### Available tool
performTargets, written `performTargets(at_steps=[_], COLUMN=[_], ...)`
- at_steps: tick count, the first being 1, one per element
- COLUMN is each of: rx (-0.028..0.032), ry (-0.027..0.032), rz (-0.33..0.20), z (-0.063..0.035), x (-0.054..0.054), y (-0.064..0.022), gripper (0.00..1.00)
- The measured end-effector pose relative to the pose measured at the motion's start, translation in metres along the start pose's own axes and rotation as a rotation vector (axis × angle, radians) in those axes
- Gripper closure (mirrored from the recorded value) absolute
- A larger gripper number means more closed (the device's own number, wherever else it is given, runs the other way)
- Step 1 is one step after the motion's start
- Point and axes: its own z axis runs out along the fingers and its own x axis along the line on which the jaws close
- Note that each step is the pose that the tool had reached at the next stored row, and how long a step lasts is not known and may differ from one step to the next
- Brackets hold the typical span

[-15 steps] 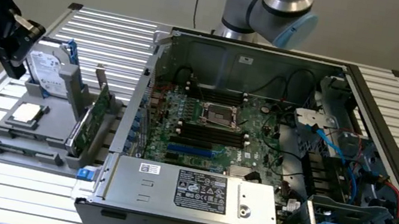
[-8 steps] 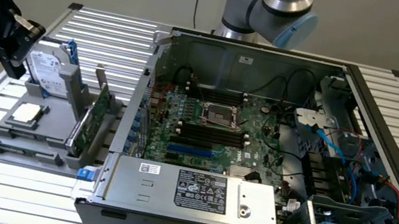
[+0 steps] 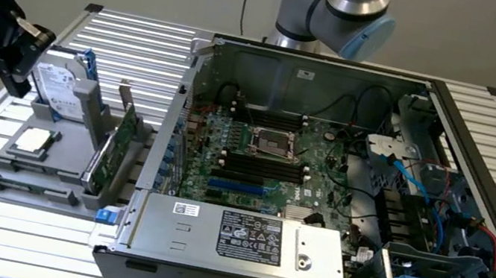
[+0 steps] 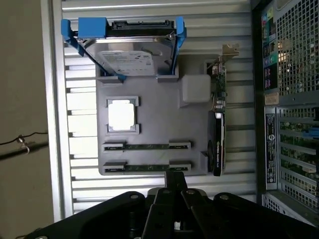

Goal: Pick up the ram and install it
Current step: 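Pick up the ram and move it above insertion slot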

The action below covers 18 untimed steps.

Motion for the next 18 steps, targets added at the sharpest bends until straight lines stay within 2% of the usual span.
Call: performTargets(at_steps=[9, 18], rx=[-0.0010, -0.0018], ry=[0.0079, 0.0161], rz=[-0.163, -0.327], z=[0.0019, 0.0080], x=[0.0000, 0.0000], y=[-0.0001, -0.0004], gripper=[0.89, 0.89])
